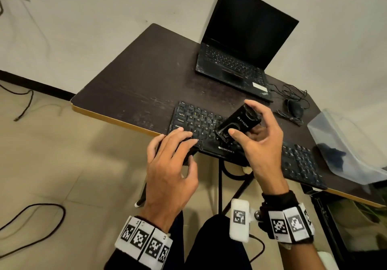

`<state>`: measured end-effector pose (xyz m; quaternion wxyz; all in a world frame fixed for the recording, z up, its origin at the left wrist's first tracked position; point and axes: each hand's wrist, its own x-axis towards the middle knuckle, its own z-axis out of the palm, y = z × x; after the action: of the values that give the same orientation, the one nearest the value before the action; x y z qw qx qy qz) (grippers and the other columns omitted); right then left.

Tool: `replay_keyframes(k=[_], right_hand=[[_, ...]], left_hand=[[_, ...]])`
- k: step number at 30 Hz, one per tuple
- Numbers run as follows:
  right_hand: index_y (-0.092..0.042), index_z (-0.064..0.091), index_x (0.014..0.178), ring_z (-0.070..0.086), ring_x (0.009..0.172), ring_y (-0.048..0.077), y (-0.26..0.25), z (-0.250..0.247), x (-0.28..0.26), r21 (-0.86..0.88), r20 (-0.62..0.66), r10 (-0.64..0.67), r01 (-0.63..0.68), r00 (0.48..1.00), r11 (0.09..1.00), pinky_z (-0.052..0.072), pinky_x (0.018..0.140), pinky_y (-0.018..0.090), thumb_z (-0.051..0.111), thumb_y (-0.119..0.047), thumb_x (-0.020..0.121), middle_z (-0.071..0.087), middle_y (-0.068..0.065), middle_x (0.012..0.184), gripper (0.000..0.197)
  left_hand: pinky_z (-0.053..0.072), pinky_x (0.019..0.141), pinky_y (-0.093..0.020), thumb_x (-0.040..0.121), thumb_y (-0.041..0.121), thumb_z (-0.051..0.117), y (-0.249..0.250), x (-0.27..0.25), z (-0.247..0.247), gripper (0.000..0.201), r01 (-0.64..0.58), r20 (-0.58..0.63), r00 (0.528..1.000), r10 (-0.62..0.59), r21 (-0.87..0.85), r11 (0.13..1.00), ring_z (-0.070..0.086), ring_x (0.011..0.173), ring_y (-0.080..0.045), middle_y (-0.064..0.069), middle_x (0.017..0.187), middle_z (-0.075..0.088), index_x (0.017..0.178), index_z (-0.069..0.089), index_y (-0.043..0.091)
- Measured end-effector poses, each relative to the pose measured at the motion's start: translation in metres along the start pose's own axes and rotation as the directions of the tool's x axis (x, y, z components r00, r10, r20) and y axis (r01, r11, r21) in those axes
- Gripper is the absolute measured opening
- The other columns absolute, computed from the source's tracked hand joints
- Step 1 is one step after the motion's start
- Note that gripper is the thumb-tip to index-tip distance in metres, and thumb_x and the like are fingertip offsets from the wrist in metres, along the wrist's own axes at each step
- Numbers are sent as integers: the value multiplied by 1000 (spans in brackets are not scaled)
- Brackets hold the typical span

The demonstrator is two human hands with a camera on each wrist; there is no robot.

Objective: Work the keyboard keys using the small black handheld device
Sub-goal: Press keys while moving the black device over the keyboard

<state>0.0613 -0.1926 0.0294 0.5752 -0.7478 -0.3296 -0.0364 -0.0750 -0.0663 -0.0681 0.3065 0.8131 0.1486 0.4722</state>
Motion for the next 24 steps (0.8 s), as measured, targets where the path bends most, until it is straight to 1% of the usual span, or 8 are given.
replay_keyframes(k=[4, 7, 9, 12, 15, 18, 21, 24], right_hand=[[-20, 67, 135, 78, 100, 17, -7, 13, 7, 103, 24, 48, -50, 999, 993, 68, 84, 40, 84, 18, 78, 74, -7, 118, 71], [-22, 65, 140, 80, 98, 14, -9, 10, 11, 75, 56, 70, -74, 996, 994, 67, 81, 33, 83, 19, 79, 80, -12, 110, 76], [-23, 66, 140, 80, 98, 12, -8, -2, 13, 73, 31, 123, -125, 992, 990, 66, 77, 27, 82, 16, 81, 82, -10, 105, 73], [-24, 70, 130, 78, 97, 11, -2, -21, 12, -59, 27, 145, -143, 989, 988, 65, 77, 27, 83, 5, 85, 79, -2, 109, 55], [-23, 68, 123, 77, 94, 16, 3, -24, 14, -101, 47, 158, -152, 986, 983, 61, 73, 23, 82, 1, 88, 78, 3, 108, 45], [-21, 67, 127, 76, 96, 10, -6, -19, 19, -110, 54, 110, -104, 992, 989, 60, 78, 21, 82, 0, 89, 77, -2, 112, 46], [-19, 67, 129, 76, 99, 13, -15, -13, 22, -97, 60, 57, -51, 997, 994, 62, 81, 26, 83, -1, 89, 76, -3, 112, 47], [-15, 67, 128, 76, 98, 19, -16, -7, 23, -49, 104, 70, -65, 992, 997, 64, 82, 33, 83, 4, 88, 77, 0, 108, 47]], left_hand=[[37, 118, -48, 82, 2, 76, 2, 0, -1, 41, 17, 4, 1000, -17, -12, 1000, 57, 138, -14, 3, 136, 67, 122, 74, 13], [36, 118, -48, 82, 2, 77, 2, 0, -1, 41, 24, 6, 1000, -24, -20, 999, 56, 139, -13, 4, 137, 67, 121, 75, 13], [36, 119, -49, 82, 2, 76, 1, 0, -1, 40, 26, 7, 1000, -26, -21, 999, 56, 140, -13, 3, 137, 67, 121, 75, 13], [36, 119, -49, 84, 6, 73, 3, -1, -1, 36, 11, 6, 1000, -11, -33, 999, 56, 139, -15, 1, 137, 67, 120, 75, 13], [35, 120, -51, 85, 9, 71, 5, -1, 0, 35, -18, 10, 1000, 18, -36, 999, 58, 138, -16, -1, 137, 68, 120, 75, 13], [34, 122, -53, 83, 6, 73, 5, -1, 1, 37, -41, 23, 999, 43, -55, 998, 59, 137, -17, -2, 136, 68, 120, 75, 11], [36, 121, -53, 83, 6, 72, 4, -1, 2, 38, -46, 30, 998, 48, -67, 997, 60, 136, -19, -3, 136, 68, 121, 75, 10], [37, 121, -53, 83, 6, 71, 3, -1, 2, 38, -37, 36, 999, 39, -67, 997, 60, 135, -19, -3, 135, 68, 120, 75, 10]])
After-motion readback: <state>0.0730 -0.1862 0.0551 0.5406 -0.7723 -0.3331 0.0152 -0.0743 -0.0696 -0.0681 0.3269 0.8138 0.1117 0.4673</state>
